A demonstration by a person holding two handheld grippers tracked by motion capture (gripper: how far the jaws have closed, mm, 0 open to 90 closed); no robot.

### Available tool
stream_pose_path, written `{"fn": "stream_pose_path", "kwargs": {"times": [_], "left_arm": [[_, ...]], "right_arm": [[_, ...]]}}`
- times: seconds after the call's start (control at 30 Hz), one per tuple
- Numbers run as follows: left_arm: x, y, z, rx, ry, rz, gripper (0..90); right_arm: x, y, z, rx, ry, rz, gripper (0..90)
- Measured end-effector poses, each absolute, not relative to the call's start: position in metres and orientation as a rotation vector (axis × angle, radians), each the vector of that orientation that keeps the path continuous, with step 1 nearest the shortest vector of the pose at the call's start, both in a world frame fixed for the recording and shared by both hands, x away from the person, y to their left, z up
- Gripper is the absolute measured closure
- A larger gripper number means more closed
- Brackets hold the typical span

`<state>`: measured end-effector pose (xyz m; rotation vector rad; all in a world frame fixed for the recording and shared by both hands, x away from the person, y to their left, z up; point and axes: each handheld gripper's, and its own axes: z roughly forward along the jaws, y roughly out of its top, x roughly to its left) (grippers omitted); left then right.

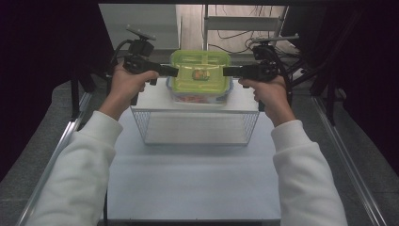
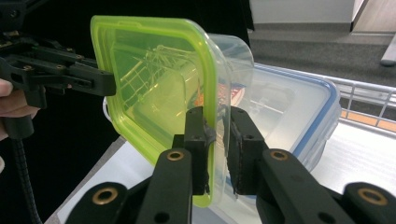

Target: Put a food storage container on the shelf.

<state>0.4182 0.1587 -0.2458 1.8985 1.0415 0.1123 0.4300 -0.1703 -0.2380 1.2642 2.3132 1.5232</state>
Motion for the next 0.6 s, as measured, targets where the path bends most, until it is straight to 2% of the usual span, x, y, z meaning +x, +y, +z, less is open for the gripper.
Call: {"fn": "stream_pose_path", "kwargs": {"times": [0.37, 0.6], "left_arm": [[0.428, 0.153, -0.246, 1.852, 1.094, 0.134, 71.5], [0.441, 0.151, -0.25, 1.796, 1.153, 0.163, 64.6]], "right_arm": [[0.443, -0.167, -0.238, 1.31, 2.299, 1.511, 75.5], [0.454, -0.167, -0.244, 1.383, 2.259, 1.537, 69.0]]}}
